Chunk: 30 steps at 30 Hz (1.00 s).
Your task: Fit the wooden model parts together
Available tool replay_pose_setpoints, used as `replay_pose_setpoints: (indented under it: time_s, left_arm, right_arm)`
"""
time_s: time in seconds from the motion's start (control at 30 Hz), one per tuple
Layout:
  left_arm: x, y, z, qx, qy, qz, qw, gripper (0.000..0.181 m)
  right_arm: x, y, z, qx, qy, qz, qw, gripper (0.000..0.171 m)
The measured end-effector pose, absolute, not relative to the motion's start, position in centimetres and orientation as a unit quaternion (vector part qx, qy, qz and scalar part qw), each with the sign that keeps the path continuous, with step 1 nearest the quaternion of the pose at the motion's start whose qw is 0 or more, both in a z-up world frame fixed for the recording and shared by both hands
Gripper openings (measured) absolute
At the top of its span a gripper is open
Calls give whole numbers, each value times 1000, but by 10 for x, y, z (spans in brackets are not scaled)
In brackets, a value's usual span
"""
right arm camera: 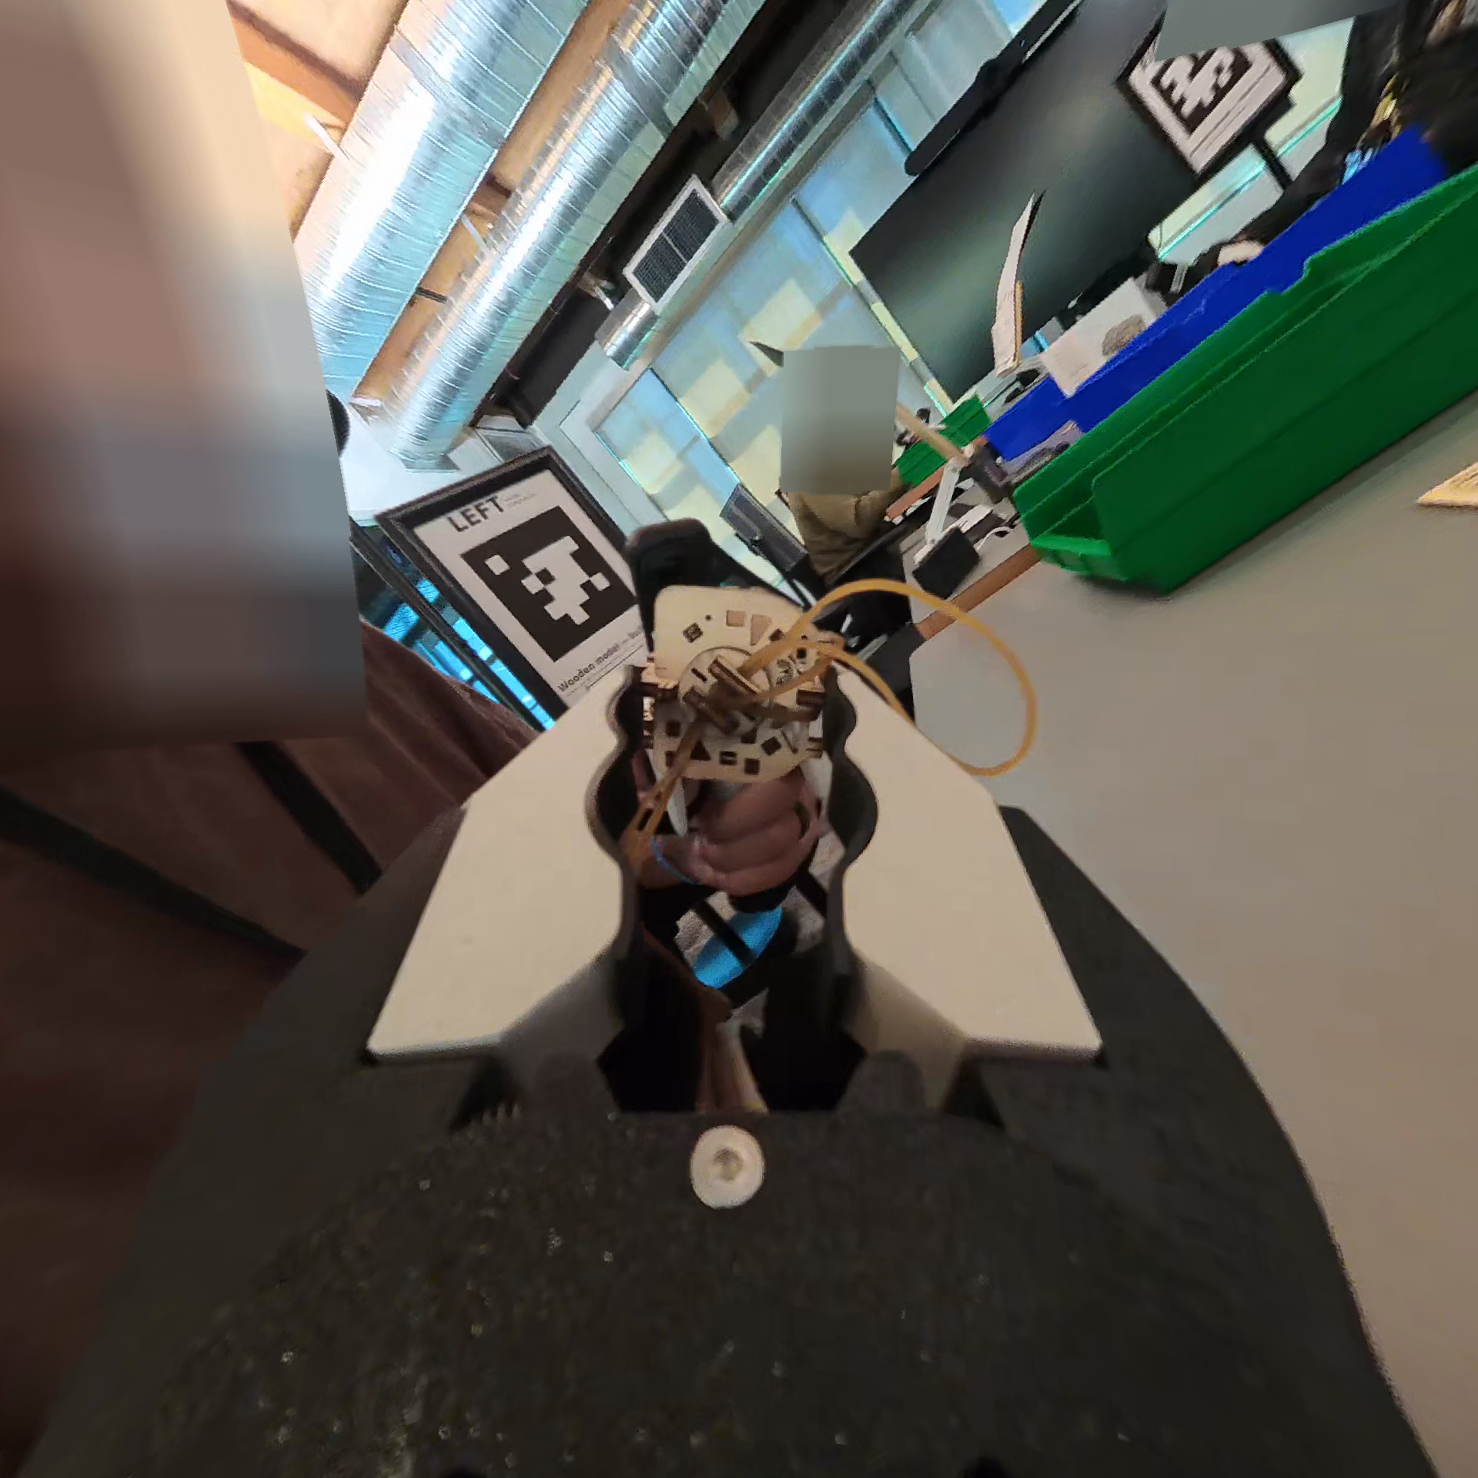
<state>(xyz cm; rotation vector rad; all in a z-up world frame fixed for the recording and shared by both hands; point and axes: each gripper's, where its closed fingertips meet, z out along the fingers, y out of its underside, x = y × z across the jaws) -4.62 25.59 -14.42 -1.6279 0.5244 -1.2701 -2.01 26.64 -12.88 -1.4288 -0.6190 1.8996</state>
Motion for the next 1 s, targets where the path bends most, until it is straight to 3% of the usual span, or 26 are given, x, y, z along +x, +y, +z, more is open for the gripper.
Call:
replay_pose_setpoints:
  time_s: [0.1, 0.23, 0.37, 0.57, 1.0]
  left_arm:
    - [-46, 257, -129, -629, 155, -574, 501, 56]
    - [-41, 254, -121, -610, 129, -590, 513, 62]
    - [-46, 257, -116, -596, 91, -608, 516, 52]
    - [-49, 258, -112, -588, 81, -616, 519, 40]
    - [-54, 254, -105, -565, 83, -625, 533, 36]
  right_arm:
    - [-25, 265, -124, -537, -228, 727, 363, 44]
    - [-34, 262, -122, -523, -197, 739, 378, 44]
    - [-35, 262, -118, -505, -170, 756, 380, 44]
    - [-42, 259, -119, -507, -181, 746, 392, 44]
    - [-47, 251, -113, -497, -190, 751, 392, 44]
